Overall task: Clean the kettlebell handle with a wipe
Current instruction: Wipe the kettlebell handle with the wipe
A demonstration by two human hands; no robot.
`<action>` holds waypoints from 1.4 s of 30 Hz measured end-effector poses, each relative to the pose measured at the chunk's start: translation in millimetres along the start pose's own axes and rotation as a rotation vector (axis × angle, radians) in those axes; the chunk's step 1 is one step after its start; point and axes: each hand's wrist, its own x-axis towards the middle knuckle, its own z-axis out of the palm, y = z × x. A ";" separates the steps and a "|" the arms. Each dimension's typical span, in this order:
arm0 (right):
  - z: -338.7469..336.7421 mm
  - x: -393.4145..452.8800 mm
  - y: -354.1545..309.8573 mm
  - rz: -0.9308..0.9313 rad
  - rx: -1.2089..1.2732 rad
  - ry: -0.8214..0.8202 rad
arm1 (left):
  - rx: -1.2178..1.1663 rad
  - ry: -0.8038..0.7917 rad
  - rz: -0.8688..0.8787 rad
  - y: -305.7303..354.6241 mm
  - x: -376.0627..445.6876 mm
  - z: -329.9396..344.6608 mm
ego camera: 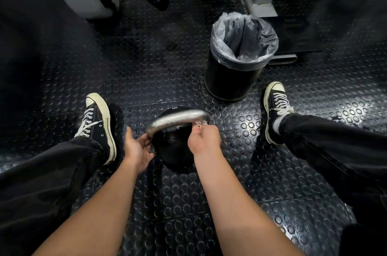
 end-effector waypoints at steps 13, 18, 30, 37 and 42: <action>1.6 -8.0 -3.1 0.141 0.262 0.136 | -0.004 -0.003 0.009 -1.3 1.7 -2.5; 5.1 -7.0 2.9 0.086 0.311 0.086 | -0.013 -0.003 0.007 -1.0 2.1 -3.3; 3.3 -8.7 0.9 0.047 0.259 0.073 | -0.004 -0.011 0.011 -0.5 -2.3 -0.6; -0.1 -6.1 4.3 0.066 0.278 0.084 | -0.011 0.005 0.029 -3.8 -0.5 0.2; 1.2 -6.5 6.8 0.031 0.154 0.025 | -0.018 0.036 0.026 -1.9 -2.7 2.2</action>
